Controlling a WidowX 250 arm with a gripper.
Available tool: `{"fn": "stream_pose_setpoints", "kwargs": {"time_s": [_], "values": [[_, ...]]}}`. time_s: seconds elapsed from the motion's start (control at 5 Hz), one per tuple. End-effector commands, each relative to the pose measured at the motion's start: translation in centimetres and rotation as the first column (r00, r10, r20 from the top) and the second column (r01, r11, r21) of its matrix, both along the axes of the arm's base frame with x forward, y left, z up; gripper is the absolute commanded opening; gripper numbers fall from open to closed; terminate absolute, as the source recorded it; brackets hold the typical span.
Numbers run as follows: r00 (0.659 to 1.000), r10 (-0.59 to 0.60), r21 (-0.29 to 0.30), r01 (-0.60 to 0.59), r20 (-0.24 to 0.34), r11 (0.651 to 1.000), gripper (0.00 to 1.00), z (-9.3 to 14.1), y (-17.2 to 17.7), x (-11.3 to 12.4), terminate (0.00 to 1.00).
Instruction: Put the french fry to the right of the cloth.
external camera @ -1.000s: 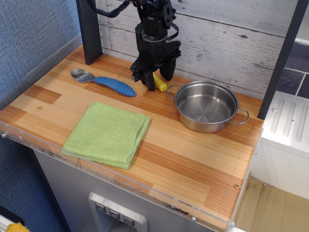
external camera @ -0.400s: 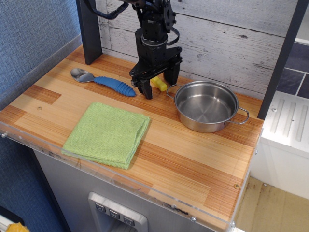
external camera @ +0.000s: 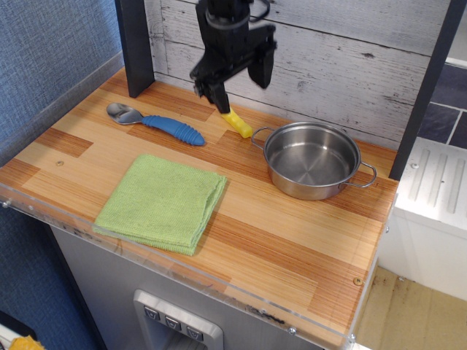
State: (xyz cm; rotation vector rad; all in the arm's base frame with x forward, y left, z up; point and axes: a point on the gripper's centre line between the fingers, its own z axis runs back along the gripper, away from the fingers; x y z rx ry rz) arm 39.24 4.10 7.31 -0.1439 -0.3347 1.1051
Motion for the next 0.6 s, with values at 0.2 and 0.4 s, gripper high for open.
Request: {"fn": "stream_pose_setpoints", "kwargs": {"time_s": [0.2, 0.4], "values": [[0.996, 0.006, 0.009, -0.007, 0.090, 1.000, 1.00, 3.78, 0.84, -1.49, 0.00], [0.996, 0.006, 0.009, -0.007, 0.090, 1.000, 1.00, 3.78, 0.84, -1.49, 1.00]]}}
